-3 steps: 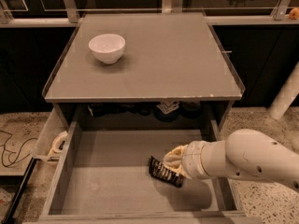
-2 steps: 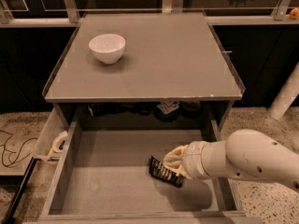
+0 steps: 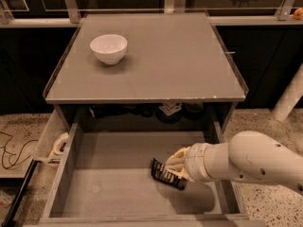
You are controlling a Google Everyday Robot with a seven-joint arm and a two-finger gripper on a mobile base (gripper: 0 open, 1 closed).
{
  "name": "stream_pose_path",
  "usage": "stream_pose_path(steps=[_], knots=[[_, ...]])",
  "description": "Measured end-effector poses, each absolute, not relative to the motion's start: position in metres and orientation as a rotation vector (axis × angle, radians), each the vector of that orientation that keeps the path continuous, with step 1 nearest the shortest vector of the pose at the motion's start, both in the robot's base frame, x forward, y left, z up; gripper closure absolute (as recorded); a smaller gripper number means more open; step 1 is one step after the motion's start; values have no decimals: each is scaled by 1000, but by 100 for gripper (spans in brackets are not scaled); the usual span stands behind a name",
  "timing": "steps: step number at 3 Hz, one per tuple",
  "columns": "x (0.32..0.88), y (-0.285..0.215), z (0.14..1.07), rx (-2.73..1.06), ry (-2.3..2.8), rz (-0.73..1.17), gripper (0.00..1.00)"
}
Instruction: Pick rxbar chocolate from top drawer and place on counter
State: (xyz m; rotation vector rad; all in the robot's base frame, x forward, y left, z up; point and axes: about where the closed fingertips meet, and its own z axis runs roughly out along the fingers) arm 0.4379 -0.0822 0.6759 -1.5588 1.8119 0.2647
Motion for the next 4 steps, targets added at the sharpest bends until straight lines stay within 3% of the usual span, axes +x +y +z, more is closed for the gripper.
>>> stream_pose_path(steps=[1, 2, 4], knots=[[438, -82, 676, -1559, 1812, 265, 11], [436, -80, 664, -1543, 1856, 302, 0], [433, -71, 639, -1505, 1953, 374, 0]])
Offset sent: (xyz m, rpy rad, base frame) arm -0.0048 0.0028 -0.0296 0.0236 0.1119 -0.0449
